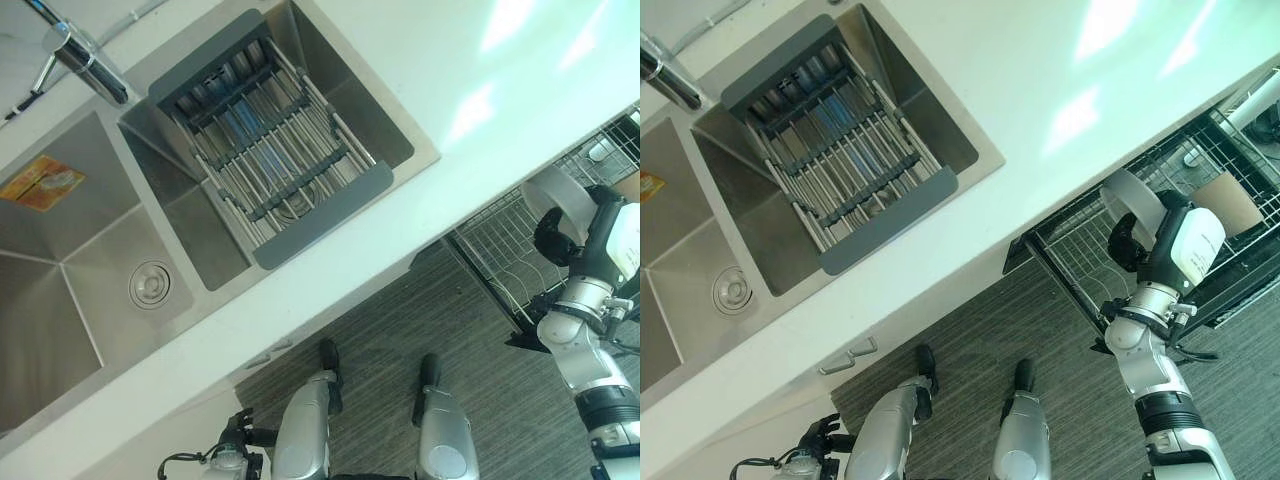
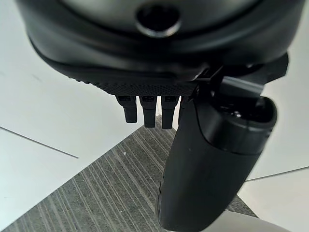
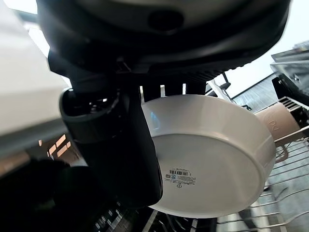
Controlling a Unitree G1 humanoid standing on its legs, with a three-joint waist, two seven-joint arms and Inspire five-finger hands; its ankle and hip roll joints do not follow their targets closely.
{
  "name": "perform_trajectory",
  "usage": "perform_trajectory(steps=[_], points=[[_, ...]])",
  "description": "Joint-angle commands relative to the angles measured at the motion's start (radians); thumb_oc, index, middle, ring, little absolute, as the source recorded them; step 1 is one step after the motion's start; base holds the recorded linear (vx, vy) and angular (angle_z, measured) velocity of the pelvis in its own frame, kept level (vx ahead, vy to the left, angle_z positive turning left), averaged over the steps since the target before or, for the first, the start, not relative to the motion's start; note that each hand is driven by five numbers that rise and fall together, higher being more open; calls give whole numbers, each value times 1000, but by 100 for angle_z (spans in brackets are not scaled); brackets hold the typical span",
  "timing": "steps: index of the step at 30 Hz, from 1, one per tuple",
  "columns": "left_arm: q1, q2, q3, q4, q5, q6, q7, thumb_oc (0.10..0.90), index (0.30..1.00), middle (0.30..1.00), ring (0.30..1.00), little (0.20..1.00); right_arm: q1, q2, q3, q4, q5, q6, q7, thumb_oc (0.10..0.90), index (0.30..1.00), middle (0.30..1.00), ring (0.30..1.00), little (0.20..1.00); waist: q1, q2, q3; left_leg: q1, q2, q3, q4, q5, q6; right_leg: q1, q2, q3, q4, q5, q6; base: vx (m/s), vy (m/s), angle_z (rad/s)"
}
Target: Place the dishes in the dishwasher.
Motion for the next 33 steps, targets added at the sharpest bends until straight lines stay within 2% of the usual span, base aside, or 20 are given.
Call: perform_trajectory(steps=[1,3,5,6,7,8,10,13,16,28,29,33], points=[[49,100,-6,18,-21,15,18,800,900,900,900,900,-122,-98,-10,-40,-58,35,-29,400,300,300,300,300,22,-39,-42,80,60,-31,73,-188,-2,-33,-41,-10,82,-86,-10,0,0,0],[32,106,-18,23,-26,14,29,800,900,900,900,900,-173,-99,35,67,-53,40,-49,400,300,300,300,300,42,-50,-32,81,58,-34,73,-187,5,-28,-42,-16,82,-83,-7,-33,-26,2],[22,110,-29,28,-32,10,36,800,900,900,900,900,-219,-93,69,150,-58,28,-81,400,300,300,300,300,58,-50,-24,78,58,-37,73,-184,8,-25,-41,-22,82,-81,-8,-36,-35,6],[5,120,-43,28,-38,13,39,800,900,900,900,900,-281,-95,108,251,-92,27,-124,400,300,300,300,300,76,-44,-23,58,53,-44,73,-180,12,-39,-42,-31,83,-77,-6,-32,-31,11],[4,120,-44,27,-39,13,40,800,900,900,900,900,-286,-95,110,257,-94,29,-126,400,300,300,300,300,77,-43,-23,55,53,-44,73,-179,12,-40,-42,-31,83,-77,-6,-8,-62,16],[-3,126,-58,27,-42,11,42,800,900,900,900,900,-337,-94,155,340,-94,38,-168,400,300,300,300,300,94,-35,-23,42,47,-55,73,-189,7,-54,-44,-32,93,-90,2,3,-52,8],[-3,132,-67,19,-45,0,39,800,900,900,900,900,-379,-99,182,385,-81,59,-205,400,300,300,300,300,103,-28,-23,13,44,-59,73,-182,8,-85,-45,-33,99,-88,2,-32,-44,5],[-5,131,-79,5,-60,-6,47,800,900,900,900,900,-436,-101,198,446,-81,67,-259,400,300,300,300,300,113,-15,-23,-34,39,-64,73,-174,9,-138,-46,-36,111,-87,-1,-104,-14,0],[-2,135,-104,-11,-70,-7,49,800,900,900,900,900,-536,-123,221,539,-67,77,-317,400,300,300,300,300,125,11,-23,-100,30,-64,73,-165,8,-207,-48,-37,116,-80,-3,-91,7,-8],[-13,140,-138,-48,-85,-27,27,800,900,900,900,900,-598,-138,231,611,-31,102,-341,400,300,300,300,300,132,31,-23,-153,17,-59,73,-163,13,-274,-64,-38,141,-81,-1,-31,-2,-1],[-24,132,-147,-51,-82,-42,18,800,900,900,900,900,-589,-121,237,621,-12,129,-355,400,300,300,300,300,128,33,-23,-157,17,-56,73,-164,14,-283,-63,-36,144,-81,-2,-37,-19,0],[-42,114,-171,-48,-87,-71,23,800,900,900,900,900,-557,-85,230,645,-8,167,-384,400,300,300,300,300,121,36,-23,-159,19,-45,73,-166,16,-294,-66,-36,155,-85,-5,-19,-23,-4]])
